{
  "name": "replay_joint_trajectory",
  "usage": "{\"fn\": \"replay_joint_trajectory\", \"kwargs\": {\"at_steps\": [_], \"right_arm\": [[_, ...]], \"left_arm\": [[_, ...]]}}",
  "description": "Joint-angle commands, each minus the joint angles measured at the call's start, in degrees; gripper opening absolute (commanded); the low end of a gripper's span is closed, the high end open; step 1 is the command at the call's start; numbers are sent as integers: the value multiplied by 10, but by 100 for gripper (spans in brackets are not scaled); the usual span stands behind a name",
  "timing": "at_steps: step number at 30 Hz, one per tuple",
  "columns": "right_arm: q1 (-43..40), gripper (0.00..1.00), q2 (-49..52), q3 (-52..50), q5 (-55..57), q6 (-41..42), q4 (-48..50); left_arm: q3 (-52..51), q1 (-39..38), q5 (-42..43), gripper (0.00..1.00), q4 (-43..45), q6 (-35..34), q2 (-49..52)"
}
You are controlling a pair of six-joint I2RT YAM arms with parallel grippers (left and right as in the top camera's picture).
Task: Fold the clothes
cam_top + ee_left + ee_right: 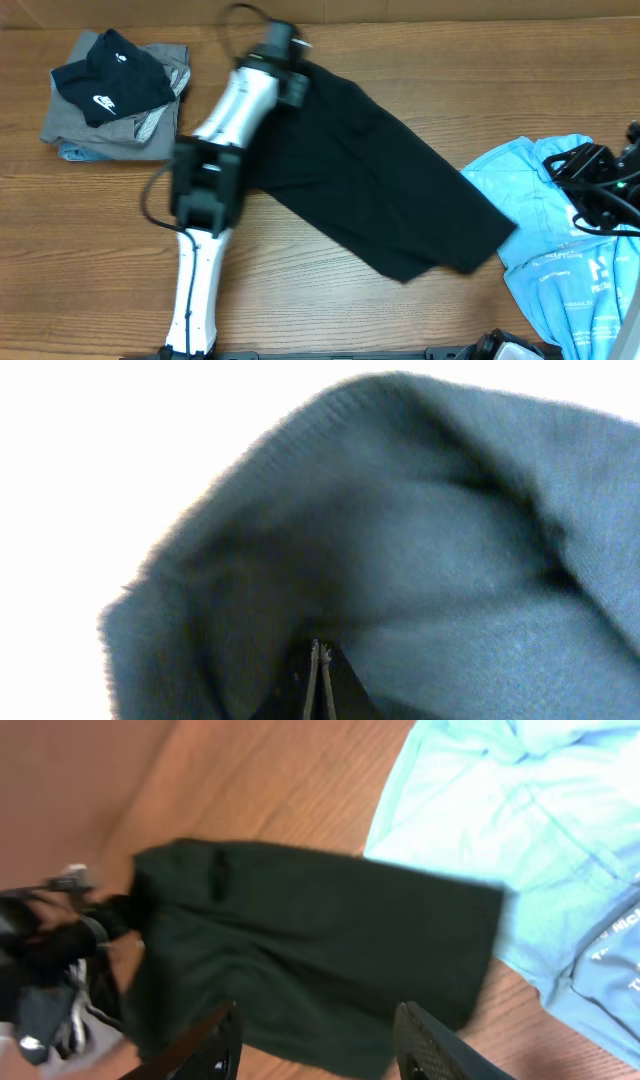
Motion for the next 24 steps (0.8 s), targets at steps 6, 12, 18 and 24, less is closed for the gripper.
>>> {"fn": "replay_joint_trajectory", "kwargs": {"at_steps": [6, 12, 18, 24], "right_arm": [[52, 53, 1, -96, 63, -5, 50], [55, 53, 23, -197, 107, 46, 152], [55, 22, 137, -283, 136, 111, 326], [55, 13, 288, -284, 165, 156, 440]], "left_arm": [[161, 45, 131, 11, -92, 6, -77], [187, 40, 120, 16, -193, 34, -185], [187, 37, 122, 16, -309, 34, -294], [187, 35, 116, 20, -384, 34, -363]]}}
